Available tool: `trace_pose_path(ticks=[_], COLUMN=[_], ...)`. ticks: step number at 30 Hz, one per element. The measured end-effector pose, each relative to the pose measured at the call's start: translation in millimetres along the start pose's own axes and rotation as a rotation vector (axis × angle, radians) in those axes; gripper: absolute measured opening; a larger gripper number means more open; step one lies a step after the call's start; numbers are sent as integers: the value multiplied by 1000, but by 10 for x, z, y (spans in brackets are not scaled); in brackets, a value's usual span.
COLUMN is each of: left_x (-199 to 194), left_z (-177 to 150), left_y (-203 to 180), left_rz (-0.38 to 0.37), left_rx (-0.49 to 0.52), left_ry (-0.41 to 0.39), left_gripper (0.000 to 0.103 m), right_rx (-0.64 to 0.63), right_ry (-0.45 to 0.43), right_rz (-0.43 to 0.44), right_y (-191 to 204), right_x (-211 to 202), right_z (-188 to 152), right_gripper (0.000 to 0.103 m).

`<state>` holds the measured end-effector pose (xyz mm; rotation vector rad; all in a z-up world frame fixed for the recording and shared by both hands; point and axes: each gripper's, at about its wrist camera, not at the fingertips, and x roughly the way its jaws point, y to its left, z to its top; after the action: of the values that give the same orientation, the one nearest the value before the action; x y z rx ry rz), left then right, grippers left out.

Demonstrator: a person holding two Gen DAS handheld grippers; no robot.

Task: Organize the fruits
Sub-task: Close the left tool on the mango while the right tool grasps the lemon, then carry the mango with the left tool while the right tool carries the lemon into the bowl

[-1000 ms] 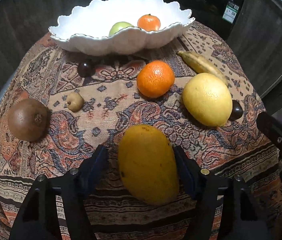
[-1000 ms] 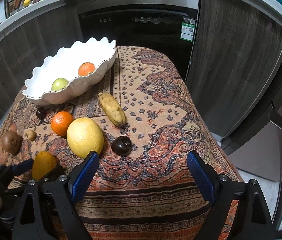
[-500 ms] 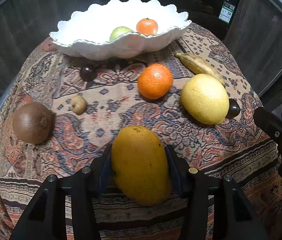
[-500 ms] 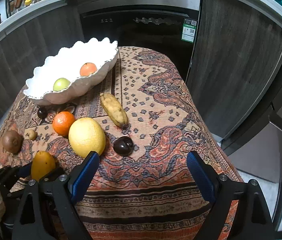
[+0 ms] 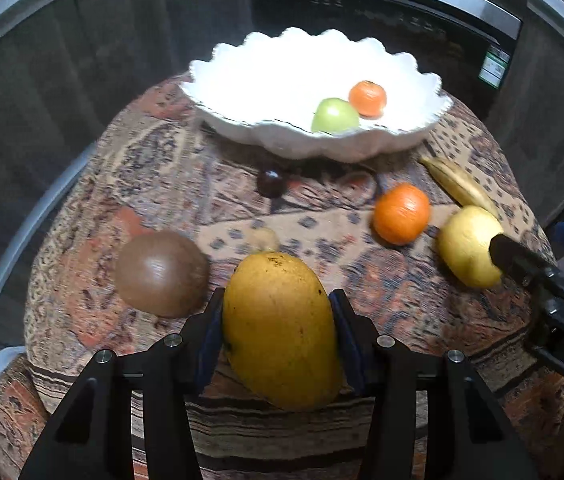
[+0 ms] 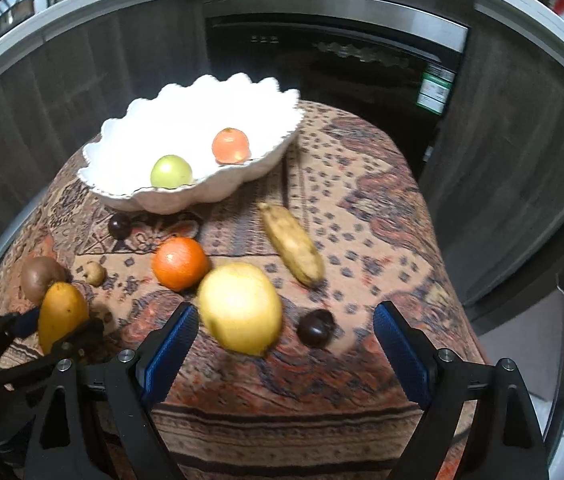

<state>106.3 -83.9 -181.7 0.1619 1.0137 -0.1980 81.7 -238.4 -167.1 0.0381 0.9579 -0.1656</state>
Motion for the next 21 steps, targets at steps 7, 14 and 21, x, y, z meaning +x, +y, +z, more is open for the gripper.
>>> trace_pose_path(ticks=[7,14,21], left_x=[60,83,35], left_z=[43,53,80], left_y=[116,129,116], left_rz=[-6,-15,-15], left_rx=[-27,-31,-26], left_ry=[10,13,6], left_gripper=[50,50,49], right_rx=[-49,-47,-31], right_ry=[38,119,135], right_rz=[23,47,61], right_y=[181,213,208], right_x=[202,455,463], right_z=[99,55,-10], right_gripper=[85,69,58])
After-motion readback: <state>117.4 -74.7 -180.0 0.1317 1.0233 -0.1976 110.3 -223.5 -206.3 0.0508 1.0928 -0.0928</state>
